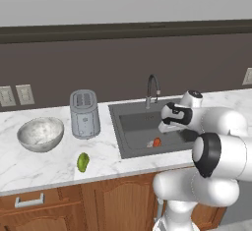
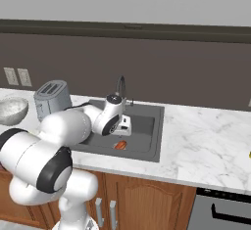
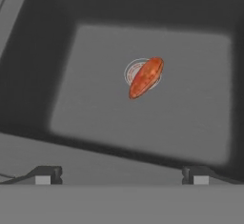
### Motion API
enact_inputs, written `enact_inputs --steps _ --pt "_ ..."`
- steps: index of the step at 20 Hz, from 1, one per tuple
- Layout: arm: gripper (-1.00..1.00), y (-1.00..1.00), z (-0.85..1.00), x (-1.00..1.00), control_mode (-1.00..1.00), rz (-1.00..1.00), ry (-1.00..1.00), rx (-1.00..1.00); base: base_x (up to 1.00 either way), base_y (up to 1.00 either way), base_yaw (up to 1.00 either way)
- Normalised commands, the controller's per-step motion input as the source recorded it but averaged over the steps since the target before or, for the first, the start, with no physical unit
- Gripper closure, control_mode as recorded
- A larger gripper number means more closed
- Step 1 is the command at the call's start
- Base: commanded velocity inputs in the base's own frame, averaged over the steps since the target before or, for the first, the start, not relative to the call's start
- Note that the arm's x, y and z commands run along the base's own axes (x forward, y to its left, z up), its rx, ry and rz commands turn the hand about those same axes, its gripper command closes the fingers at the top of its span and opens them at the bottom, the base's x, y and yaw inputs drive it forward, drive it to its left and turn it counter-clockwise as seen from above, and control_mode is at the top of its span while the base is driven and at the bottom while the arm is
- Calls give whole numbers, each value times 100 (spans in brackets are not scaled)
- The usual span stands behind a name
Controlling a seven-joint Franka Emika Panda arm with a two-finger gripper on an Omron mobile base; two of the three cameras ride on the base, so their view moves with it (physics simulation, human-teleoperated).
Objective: Remove the sweet potato and mango from the sink. Then move the bowl and cup from the counter to the sink for washing.
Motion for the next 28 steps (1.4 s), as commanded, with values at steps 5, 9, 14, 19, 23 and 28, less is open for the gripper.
enact_inputs --steps 5,9,14,19,23,28 --pt "-100 0 -8 4 -100 0 -1 0 0 0 0" --pt "-100 1 -11 4 -100 0 -1 -2 0 0 0" --pt "-100 0 -10 5 -100 0 -2 -3 0 0 0" --pt "-100 0 -11 7 -100 0 -2 -2 0 0 0" --pt "-100 1 -12 6 -100 -2 -4 -1 0 0 0" --pt "-100 1 -9 2 -100 -6 -2 0 0 0 0"
